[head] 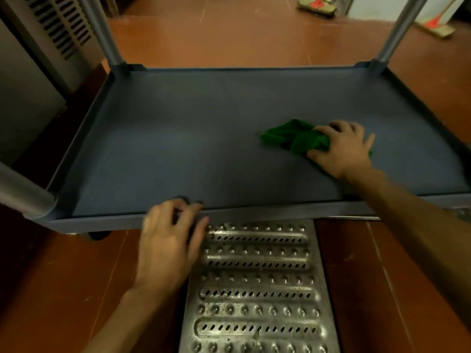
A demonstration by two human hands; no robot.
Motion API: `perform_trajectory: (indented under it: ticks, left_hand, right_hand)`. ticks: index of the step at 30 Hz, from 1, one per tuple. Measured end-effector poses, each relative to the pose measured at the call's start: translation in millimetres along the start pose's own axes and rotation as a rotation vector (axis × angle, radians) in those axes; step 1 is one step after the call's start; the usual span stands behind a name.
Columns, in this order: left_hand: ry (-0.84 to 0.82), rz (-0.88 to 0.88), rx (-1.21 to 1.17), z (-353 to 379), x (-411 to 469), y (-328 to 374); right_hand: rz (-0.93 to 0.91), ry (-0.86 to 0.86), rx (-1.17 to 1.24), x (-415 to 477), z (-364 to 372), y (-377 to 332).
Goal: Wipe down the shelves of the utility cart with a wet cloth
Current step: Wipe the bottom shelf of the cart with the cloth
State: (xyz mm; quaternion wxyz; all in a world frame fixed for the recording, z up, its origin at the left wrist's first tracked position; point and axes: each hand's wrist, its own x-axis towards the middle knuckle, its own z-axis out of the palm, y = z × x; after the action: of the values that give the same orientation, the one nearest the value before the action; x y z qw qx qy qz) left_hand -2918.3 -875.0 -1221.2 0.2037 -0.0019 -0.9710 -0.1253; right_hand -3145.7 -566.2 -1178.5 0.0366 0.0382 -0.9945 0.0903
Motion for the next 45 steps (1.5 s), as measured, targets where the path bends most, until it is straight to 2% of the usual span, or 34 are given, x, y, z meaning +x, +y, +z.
perform_trajectory:
  ticks: [2,6,15,18,24,34,40,45]
  left_hand:
    - [0.030,-0.115,0.060,-4.7,-2.4,-22.4]
    - [0.012,-0.120,0.067,-7.6,-3.7,-42.0]
    - [0.078,-0.112,0.042,5.4,-3.2,-43.0]
    - [0.139,-0.084,0.058,8.2,-3.2,-40.3]
    - [0.174,-0.038,0.096,15.1,-3.4,-43.0]
    - [0.168,-0.038,0.111,15.2,-2.6,-44.8]
    - [0.093,-0.076,0.120,4.3,-0.2,-41.1]
    - [0.041,-0.068,0.119,-4.3,0.8,-38.6]
  right_hand:
    - [0.174,0.052,-0.002,-7.6,-5.9,39.2]
    - [0.414,0.092,-0.039,-12.8,-14.2,78.2]
    - [0.657,0.081,-0.092,38.4,-5.0,40.1]
    - [0.678,0.094,-0.075,58.1,0.1,16.9]
    - [0.509,0.084,-0.029,88.4,16.2,-53.1]
    - [-0.183,0.069,0.072,47.6,53.7,-217.0]
    - [-0.416,0.019,0.168,-5.7,50.2,-214.9]
    - [-0.654,-0.050,0.244,-49.7,38.2,-165.5]
